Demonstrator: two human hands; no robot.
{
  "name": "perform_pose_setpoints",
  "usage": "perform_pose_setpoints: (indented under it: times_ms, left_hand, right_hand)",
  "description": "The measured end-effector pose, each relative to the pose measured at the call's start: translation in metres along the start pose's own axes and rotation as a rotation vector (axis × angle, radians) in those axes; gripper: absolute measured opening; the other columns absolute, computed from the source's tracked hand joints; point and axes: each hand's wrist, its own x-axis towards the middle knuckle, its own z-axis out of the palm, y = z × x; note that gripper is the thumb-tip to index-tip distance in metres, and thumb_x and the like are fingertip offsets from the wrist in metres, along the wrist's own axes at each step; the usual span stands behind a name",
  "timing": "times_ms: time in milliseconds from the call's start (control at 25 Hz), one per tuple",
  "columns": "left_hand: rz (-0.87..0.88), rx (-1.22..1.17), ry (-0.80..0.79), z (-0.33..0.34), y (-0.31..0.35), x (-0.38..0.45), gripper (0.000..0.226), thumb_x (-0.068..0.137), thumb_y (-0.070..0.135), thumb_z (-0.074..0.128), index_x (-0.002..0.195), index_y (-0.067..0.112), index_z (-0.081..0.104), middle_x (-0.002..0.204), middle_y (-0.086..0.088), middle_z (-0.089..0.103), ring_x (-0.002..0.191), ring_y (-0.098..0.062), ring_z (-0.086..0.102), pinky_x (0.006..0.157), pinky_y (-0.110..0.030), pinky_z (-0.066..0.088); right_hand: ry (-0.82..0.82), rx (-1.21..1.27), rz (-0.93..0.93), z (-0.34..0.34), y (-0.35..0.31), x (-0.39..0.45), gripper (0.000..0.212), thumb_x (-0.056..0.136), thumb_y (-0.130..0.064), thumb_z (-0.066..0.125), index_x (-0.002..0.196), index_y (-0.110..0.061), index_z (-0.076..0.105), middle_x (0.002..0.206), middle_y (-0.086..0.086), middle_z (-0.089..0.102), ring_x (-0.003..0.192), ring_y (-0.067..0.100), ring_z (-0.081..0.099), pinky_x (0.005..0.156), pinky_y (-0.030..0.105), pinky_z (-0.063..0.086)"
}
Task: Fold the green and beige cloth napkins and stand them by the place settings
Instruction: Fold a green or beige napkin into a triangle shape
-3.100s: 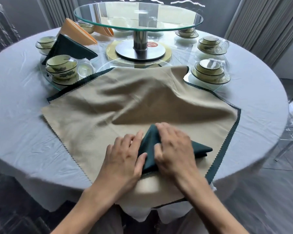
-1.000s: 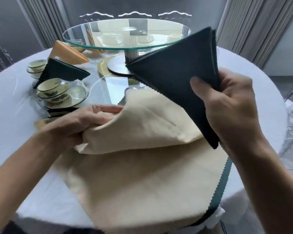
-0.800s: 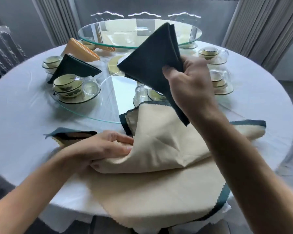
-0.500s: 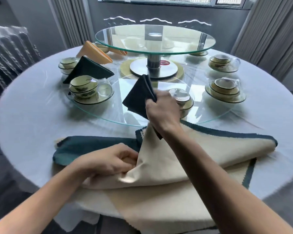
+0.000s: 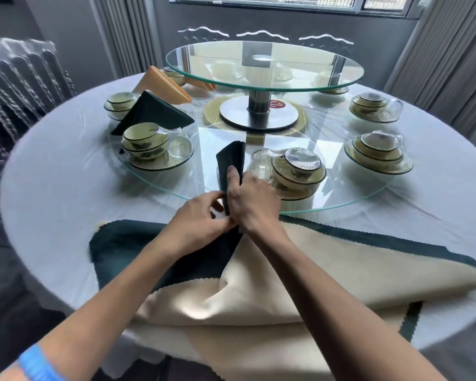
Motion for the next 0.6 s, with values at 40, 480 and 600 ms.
perform_pose_setpoints:
  times_ms: [40,480,600]
  left_hand:
    - [0.003,0.009,-0.009,0.003,0.005,0.006,0.061,0.059,0.064,0.059,0.106,0.027,0.065,0.093,0.005,0.067,0.080,-0.015,0.064,0.075,-0.035,0.052]
    - [0.022,0.220,0.236,-0.003,0.003,0.060,0.007,0.084,0.011,0.059,0.082,0.017,0.054,0.077,-0.006,0.054,0.077,-0.032,0.052,0.067,-0.031,0.033]
    - [-0.018,0.347,0.179,-0.017,-0.007,0.073,0.009,0.078,0.019,0.065,0.080,0.015,0.057,0.075,-0.006,0.058,0.079,-0.032,0.059,0.065,-0.030,0.035]
  right_hand:
    - [-0.016,0.003,-0.009,0.000,0.003,-0.003,0.059,0.101,-0.051,0.022,0.110,-0.008,0.062,0.114,0.019,0.065,0.107,0.038,0.059,0.081,0.042,0.039]
    - [0.079,-0.318,-0.139,-0.018,0.013,-0.002,0.021,0.091,-0.029,0.051,0.091,-0.014,0.065,0.101,0.010,0.069,0.094,0.033,0.065,0.065,0.031,0.034]
    - [0.006,-0.386,-0.152,-0.010,0.009,0.000,0.020,0.090,-0.030,0.053,0.094,-0.016,0.067,0.102,0.007,0.069,0.098,0.030,0.065,0.066,0.030,0.035]
